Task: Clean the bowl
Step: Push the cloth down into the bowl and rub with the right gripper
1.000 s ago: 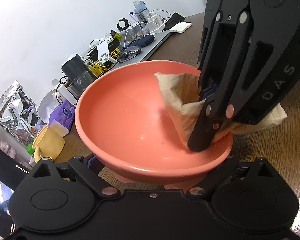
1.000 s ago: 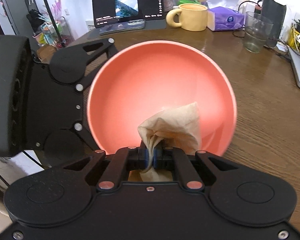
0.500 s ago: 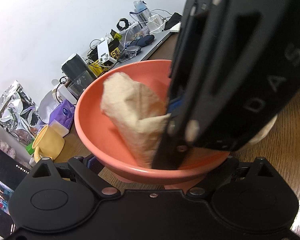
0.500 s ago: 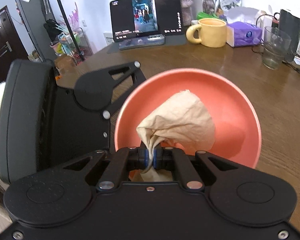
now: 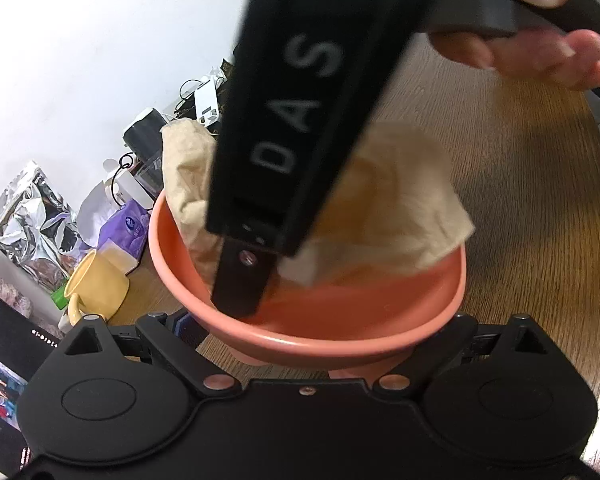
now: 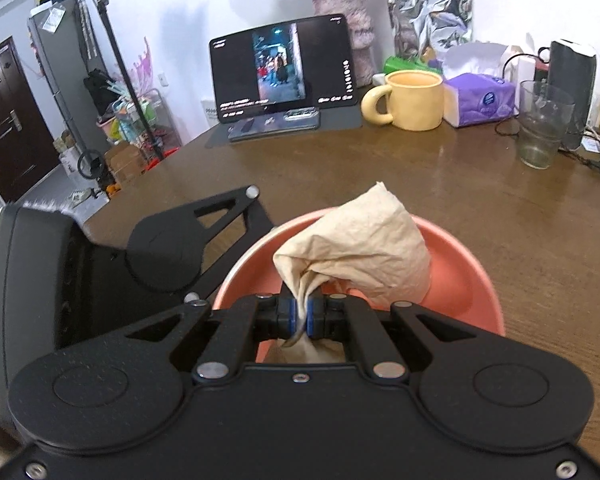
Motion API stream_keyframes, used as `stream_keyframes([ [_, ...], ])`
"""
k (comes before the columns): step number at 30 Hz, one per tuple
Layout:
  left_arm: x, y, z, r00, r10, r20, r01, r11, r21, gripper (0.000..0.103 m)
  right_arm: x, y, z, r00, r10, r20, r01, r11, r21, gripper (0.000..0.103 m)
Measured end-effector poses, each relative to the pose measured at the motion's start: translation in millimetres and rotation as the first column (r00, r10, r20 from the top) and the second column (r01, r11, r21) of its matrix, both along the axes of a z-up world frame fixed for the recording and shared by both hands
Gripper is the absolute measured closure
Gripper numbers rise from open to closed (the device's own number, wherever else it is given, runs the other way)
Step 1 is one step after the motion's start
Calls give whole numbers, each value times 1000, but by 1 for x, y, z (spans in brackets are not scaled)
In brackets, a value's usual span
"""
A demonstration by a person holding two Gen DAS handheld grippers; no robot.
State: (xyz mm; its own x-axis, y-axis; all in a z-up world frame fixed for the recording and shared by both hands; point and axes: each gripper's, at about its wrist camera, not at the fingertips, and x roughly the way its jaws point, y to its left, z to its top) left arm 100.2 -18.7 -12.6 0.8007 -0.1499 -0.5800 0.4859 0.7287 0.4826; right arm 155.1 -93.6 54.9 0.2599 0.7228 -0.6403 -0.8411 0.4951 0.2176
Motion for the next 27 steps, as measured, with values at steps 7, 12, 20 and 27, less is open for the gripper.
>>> stream_keyframes([
  [7, 4, 5, 2, 1000, -1, 0, 1, 1000, -3, 8, 7, -2, 0, 998, -48, 35, 49, 999, -9, 98],
  [12, -6, -1, -5, 1000, -8, 1, 8, 1000, -1, 8, 11, -4, -2, 995, -88, 54, 90, 995, -33, 98],
  [20, -10, -5, -6, 1000, -10, 4, 10, 1000, -4, 8, 7, -6, -6, 983, -135, 122, 151, 979, -138, 98],
  [27, -13, -7, -5, 1000, -12, 6, 13, 1000, -7, 8, -5, -2, -15, 976, -109, 191, 157, 953, -258, 98],
])
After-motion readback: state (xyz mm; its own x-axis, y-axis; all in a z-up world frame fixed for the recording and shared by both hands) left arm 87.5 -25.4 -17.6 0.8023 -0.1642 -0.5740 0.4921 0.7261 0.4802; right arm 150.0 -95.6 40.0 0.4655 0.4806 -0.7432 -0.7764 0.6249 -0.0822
